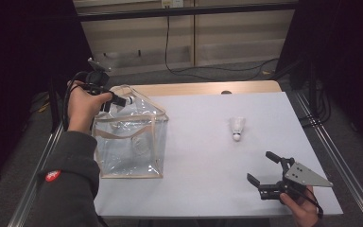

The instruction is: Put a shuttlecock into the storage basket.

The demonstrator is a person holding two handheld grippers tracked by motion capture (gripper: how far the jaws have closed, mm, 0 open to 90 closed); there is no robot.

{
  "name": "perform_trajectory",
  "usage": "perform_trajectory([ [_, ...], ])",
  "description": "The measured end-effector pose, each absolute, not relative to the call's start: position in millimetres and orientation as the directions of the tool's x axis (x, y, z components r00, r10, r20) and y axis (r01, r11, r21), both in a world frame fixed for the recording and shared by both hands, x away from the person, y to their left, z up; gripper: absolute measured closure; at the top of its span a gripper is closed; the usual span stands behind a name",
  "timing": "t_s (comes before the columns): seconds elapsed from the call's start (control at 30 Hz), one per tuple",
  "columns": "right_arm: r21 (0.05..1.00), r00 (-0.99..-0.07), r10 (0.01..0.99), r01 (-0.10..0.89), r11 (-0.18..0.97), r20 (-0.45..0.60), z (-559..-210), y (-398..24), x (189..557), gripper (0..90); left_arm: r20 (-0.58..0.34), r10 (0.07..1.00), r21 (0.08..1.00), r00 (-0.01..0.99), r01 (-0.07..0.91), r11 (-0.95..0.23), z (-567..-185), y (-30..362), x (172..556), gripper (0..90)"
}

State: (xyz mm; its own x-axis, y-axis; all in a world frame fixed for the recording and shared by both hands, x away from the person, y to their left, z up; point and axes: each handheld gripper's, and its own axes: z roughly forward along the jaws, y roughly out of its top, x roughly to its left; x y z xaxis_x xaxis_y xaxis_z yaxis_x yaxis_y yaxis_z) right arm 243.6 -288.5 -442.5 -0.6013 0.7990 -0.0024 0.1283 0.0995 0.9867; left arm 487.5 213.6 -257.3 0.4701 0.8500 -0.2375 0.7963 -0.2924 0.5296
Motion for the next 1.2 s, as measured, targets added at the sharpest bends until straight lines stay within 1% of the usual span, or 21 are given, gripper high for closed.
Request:
perform_trajectory([
  [0.17,0.987,-0.602,0.799,0.128,0.097,0.0,-443,-288,243,1.9,-0.246,0.866,0.526,0.436,0.81,-0.258,-264,219,490,89.4],
  [0.43,0.987,-0.603,0.798,0.132,0.095,0.004,-443,-288,243,1.9,-0.249,0.869,0.521,0.427,0.816,-0.252,-274,219,494,88.9],
  [0.5,0.987,-0.6,0.8,0.13,0.096,0.001,-443,-289,243,1.9,-0.24,0.87,0.527,0.431,0.81,-0.256,-276,218,496,86.9],
  [0.57,0.987,-0.601,0.799,0.129,0.099,-0.001,-443,-290,243,1.9,-0.24,0.875,0.548,0.421,0.803,-0.236,-279,217,497,81.8],
  [0.63,0.987,-0.6,0.8,0.129,0.097,-0.001,-443,-290,244,1.9,-0.232,0.87,0.553,0.434,0.795,-0.25,-280,217,498,77.9],
  [0.83,0.986,-0.602,0.799,0.133,0.096,0.004,-443,-290,243,1.9,-0.244,0.856,0.557,0.456,0.788,-0.261,-277,214,496,76.2],
  [1.2,0.987,-0.601,0.8,0.126,0.101,-0.005,-443,-290,243,1.9,-0.299,0.827,0.573,0.475,0.783,-0.243,-272,213,489,71.1],
])
